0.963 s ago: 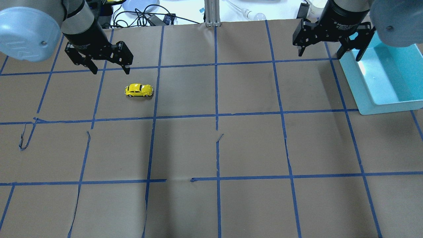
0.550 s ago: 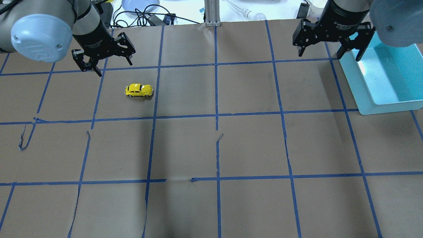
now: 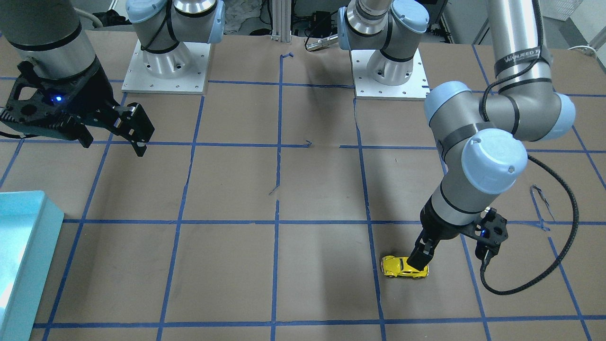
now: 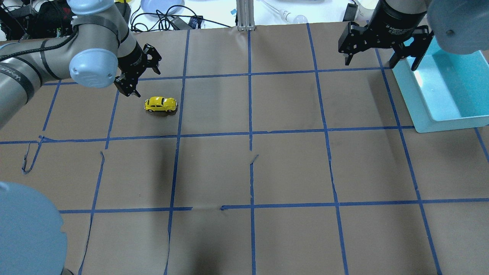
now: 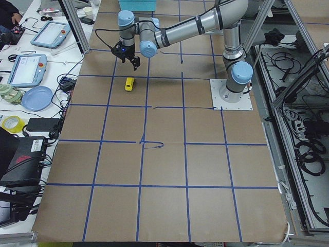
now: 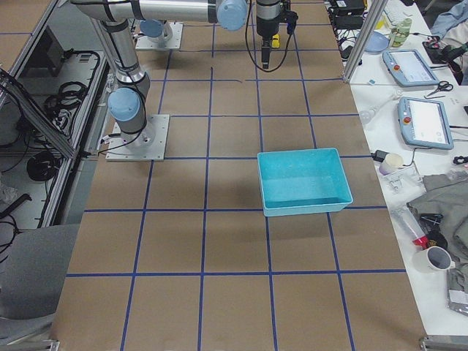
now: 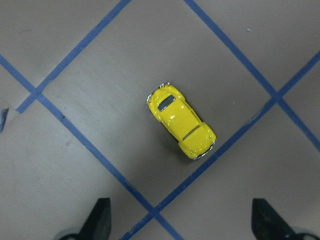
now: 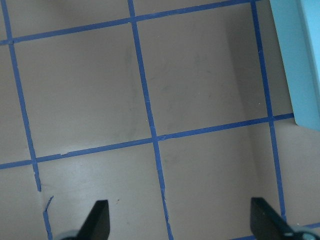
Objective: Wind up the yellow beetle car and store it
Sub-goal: 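Lower the left gripper onto the yellow beetle car and grasp it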
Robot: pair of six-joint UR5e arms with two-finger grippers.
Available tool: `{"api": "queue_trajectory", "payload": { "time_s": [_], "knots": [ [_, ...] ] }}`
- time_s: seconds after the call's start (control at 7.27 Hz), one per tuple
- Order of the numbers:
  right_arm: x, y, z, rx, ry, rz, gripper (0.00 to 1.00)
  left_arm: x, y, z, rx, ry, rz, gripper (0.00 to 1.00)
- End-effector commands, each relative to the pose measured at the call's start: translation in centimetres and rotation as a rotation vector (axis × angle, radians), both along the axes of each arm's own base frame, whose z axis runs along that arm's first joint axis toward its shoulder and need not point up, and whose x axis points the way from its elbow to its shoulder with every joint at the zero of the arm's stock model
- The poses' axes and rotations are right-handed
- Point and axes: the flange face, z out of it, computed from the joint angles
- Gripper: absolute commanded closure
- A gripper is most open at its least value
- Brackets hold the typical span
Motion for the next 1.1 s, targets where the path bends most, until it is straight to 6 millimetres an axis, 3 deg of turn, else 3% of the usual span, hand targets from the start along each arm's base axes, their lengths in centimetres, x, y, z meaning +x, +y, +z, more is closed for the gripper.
{"api": "queue_trajectory", "payload": {
  "time_s": [0.0,0.14,0.41,0.96],
  "knots": [
    [0.0,0.0,0.0,0.0,0.0,0.0,0.0,0.0,-1.6,-5.5,0.023,0.054,0.185,0.0],
    [0.0,0.0,0.0,0.0,0.0,0.0,0.0,0.2,-2.0,-6.9,0.037,0.045,0.193,0.0],
    [0.0,0.0,0.0,0.0,0.0,0.0,0.0,4.0,-2.5,-7.7,0.043,0.046,0.248,0.0],
    [0.0,0.0,-0.1,0.001,-0.001,0.0,0.0,4.4,-2.3,-9.1,0.067,0.069,0.399,0.0]
  ]
}}
